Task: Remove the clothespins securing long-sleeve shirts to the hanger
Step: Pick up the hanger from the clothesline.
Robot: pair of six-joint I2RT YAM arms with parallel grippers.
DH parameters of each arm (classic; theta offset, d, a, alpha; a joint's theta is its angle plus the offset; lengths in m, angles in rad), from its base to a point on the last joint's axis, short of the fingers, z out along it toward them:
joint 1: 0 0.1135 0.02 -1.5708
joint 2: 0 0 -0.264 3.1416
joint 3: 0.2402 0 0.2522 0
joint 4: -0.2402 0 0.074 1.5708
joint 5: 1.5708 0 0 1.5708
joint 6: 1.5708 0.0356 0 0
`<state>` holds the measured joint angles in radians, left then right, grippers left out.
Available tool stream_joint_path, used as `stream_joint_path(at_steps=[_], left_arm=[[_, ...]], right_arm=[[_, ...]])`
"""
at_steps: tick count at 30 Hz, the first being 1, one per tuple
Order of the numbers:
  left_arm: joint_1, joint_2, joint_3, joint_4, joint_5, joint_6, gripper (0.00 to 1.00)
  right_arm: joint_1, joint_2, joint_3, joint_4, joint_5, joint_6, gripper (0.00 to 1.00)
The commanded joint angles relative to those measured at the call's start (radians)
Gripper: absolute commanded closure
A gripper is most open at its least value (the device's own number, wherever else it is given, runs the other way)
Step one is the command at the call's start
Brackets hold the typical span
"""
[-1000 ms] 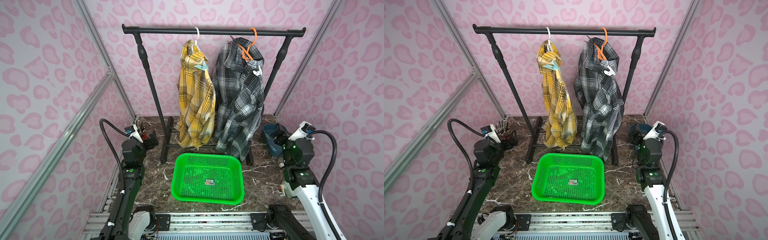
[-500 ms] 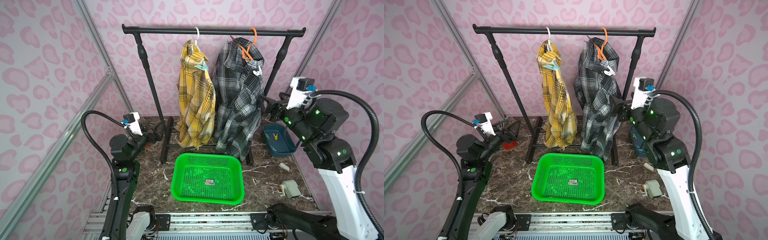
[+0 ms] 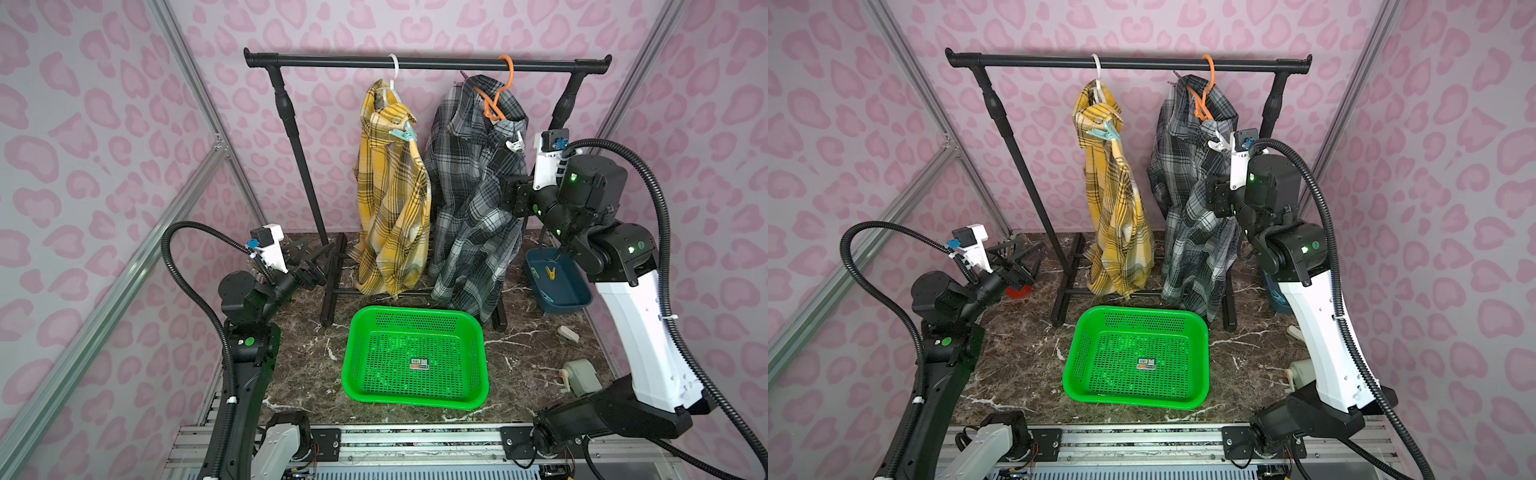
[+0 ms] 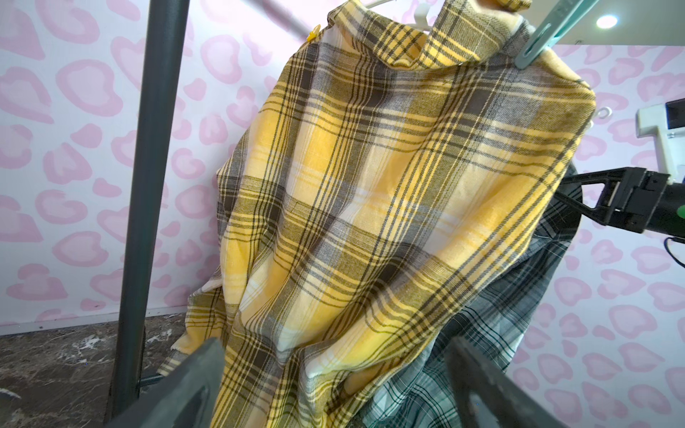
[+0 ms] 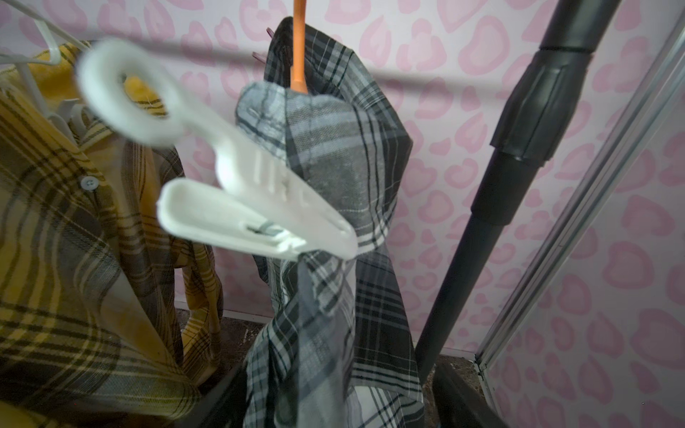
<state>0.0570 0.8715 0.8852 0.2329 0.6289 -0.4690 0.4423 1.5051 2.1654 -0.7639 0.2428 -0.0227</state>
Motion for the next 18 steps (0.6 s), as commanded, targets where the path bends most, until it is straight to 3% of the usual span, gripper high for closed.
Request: stream_joint_path(at_steps=[1, 4, 8, 11, 18], left_arm=[[-0.003, -0.002, -0.009, 0.037, 0.012, 0.010, 0.04], [-0.011, 0.002, -0.021, 0.041, 0.015, 0.006, 0.04], [-0.019, 0.000, -0.031, 0.046, 0.021, 0.004, 0.04], [-0.025, 0.003, -0.025, 0.047, 0.026, 0.004, 0.03], [-0.039, 0.017, -0.034, 0.120, 0.055, -0.055, 0.03]], right_arm=[[-0.002, 0.029, 0.028, 0.042, 0.023, -0.020, 0.34], [-0.006, 0.049, 0.047, 0.052, 0.016, -0.031, 0.55], [-0.006, 0.044, 0.041, 0.085, 0.004, -0.040, 0.70], [-0.006, 0.035, 0.042, 0.115, -0.017, -0.046, 1.00], [-0.004, 0.035, 0.072, 0.151, -0.036, -0.062, 1.00]])
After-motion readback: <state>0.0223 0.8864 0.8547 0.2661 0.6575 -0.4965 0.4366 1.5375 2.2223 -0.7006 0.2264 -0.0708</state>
